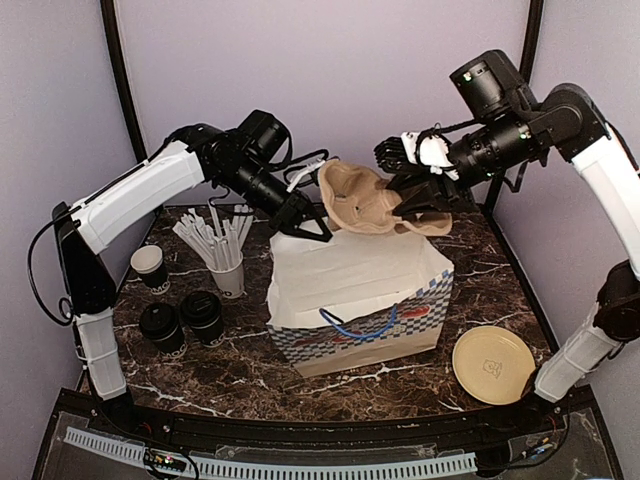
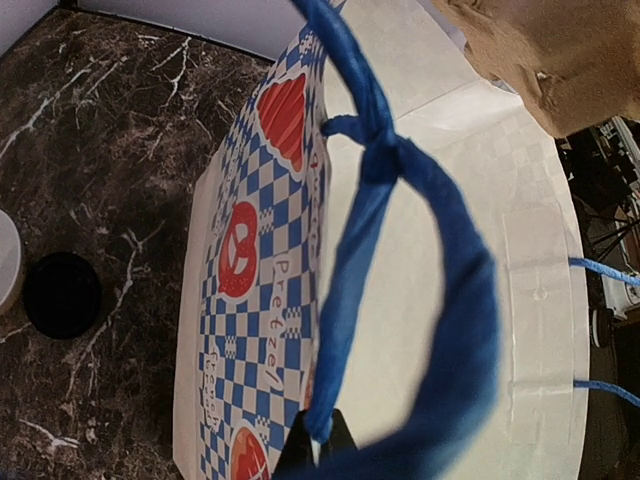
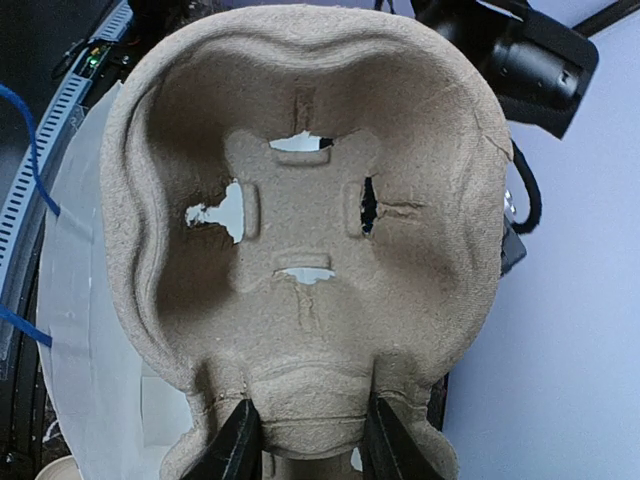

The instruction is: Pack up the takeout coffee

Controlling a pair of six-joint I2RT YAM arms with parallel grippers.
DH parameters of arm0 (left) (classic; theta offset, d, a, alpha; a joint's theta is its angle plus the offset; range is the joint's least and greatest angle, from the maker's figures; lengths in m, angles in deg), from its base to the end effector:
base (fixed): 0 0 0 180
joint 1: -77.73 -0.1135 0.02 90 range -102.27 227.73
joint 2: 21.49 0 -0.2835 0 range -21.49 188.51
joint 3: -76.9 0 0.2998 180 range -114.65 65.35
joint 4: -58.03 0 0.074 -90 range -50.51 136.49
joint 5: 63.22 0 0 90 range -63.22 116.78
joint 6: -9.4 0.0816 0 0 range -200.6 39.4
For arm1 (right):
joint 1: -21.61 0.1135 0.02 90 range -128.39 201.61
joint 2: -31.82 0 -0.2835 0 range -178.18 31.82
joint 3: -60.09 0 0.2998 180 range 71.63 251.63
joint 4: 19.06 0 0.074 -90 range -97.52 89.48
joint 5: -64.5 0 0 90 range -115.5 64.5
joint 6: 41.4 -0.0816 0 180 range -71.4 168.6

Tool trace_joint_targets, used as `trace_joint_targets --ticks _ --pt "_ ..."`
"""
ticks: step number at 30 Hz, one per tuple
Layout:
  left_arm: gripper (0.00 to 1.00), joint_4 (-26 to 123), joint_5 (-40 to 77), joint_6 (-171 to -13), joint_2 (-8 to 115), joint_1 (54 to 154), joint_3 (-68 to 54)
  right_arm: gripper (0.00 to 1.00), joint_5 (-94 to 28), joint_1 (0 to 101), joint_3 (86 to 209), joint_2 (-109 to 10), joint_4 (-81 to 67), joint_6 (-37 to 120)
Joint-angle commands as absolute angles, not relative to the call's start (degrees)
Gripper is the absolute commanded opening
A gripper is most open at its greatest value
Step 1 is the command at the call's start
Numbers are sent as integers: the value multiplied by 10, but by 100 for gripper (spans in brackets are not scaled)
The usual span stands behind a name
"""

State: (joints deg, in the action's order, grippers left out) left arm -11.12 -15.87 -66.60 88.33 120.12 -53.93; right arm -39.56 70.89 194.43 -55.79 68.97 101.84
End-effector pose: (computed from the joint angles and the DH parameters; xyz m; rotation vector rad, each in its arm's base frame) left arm 0.3213 -0.3681 0.3879 1.4389 1.9314 -1.1250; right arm 0.1994 0.2621 0.5140 -1.8530 1.3240 0.2447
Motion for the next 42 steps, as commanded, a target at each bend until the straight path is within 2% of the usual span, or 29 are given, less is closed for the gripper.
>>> trace_joint_targets --ticks 1,3,5,9,15,17,19,24,31,42 --pt "2 -143 -203 -648 876 1201 -522 31 -444 755 1974 -572 713 1002" --pt "9 -140 -196 -645 882 1202 -525 31 -448 770 1973 -582 714 999" --pt "24 -135 -177 -649 888 1202 -535 31 -450 780 1970 -592 713 996" --pt "43 -125 -142 -652 894 1201 -562 30 -445 798 1968 -609 710 993" --pt "62 -93 -67 -655 841 1201 -562 30 -431 801 1932 -611 703 987" --pt "66 -85 -25 -656 808 1200 -554 29 -422 801 1904 -607 697 985" --pt "68 -66 22 -656 765 1201 -530 29 -413 799 1875 -604 688 982" --pt "86 72 126 -674 599 1173 -346 30 -400 787 1831 -611 673 976" --pt "88 138 139 -725 476 1155 -200 30 -388 768 1735 -615 626 959" --pt "88 117 181 -752 384 1155 -127 31 -360 769 1630 -660 549 920"
